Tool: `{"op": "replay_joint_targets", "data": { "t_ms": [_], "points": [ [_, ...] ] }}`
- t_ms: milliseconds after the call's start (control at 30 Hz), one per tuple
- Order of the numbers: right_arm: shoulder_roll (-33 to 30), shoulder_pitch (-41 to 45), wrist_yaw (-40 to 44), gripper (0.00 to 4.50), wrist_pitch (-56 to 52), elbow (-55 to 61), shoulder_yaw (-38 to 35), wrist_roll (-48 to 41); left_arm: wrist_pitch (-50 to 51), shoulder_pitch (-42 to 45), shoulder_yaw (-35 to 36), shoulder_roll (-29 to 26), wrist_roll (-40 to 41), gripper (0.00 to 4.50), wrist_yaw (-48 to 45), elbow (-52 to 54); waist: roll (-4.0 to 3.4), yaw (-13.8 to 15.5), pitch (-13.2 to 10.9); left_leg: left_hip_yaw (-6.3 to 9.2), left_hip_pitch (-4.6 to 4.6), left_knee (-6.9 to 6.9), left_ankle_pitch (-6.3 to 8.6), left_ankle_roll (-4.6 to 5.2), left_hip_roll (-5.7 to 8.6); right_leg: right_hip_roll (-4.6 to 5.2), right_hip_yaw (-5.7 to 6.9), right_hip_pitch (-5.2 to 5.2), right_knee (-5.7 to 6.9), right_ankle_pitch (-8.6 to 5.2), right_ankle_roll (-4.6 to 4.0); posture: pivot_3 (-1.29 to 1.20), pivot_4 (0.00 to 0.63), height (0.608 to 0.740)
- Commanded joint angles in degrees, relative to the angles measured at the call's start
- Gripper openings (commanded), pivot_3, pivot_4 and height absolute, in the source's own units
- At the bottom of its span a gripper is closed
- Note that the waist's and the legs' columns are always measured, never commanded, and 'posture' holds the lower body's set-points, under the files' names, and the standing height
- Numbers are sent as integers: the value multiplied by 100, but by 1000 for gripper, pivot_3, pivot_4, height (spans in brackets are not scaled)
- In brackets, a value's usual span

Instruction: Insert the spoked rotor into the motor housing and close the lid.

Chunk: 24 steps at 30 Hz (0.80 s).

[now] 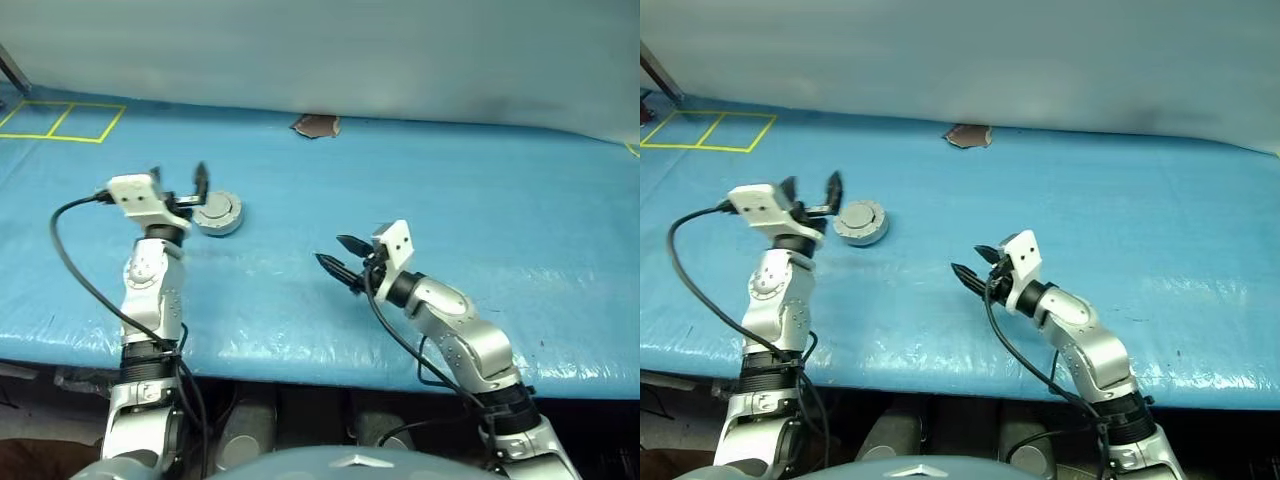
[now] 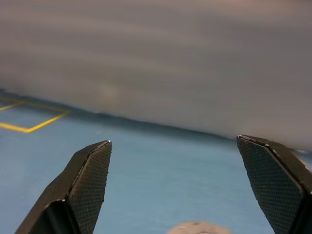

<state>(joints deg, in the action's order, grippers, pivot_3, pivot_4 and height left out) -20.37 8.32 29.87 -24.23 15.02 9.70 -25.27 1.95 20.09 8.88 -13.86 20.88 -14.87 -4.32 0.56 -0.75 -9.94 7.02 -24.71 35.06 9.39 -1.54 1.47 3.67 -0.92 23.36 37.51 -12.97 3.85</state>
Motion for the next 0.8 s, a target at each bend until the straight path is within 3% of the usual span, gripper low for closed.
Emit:
{"op": "replay_joint_targets", "data": {
  "t_ms": [33,167,267,333,800],
  "points": [
    [-308,-121,244,3173,2,424,-296,-33,423,13,-676,-245,374,4461,-1417,531,-1,-32,0,0,2,-3,0,0,-2,-2,0,1,1,-1,-3,0,150,740],
    [-647,-342,475,3173,-25,590,-540,-129,789,-44,-1591,-763,33,4461,-2648,540,-2,-118,0,-3,6,-12,1,1,-10,-6,1,10,16,-10,-16,0,150,740],
    [-816,-502,526,3732,-76,640,-745,-165,953,-96,-2106,-1069,-142,4500,-3315,500,-2,-136,-1,-3,8,-12,1,2,-13,-9,0,12,21,-13,-20,0,150,740],
    [-915,-614,595,4424,-130,653,-806,-176,1081,-151,-2355,-1247,-256,4500,-3650,476,-1,-130,-1,-5,6,-7,1,2,-13,-8,0,10,21,-13,-20,0,150,740],
    [-886,-703,665,4474,-222,639,-510,119,1734,-457,-2408,-1334,-53,4500,-4257,850,-2,-84,-2,-5,5,-2,1,2,-13,-3,0,12,21,-13,-19,0,150,740]
  ]
}}
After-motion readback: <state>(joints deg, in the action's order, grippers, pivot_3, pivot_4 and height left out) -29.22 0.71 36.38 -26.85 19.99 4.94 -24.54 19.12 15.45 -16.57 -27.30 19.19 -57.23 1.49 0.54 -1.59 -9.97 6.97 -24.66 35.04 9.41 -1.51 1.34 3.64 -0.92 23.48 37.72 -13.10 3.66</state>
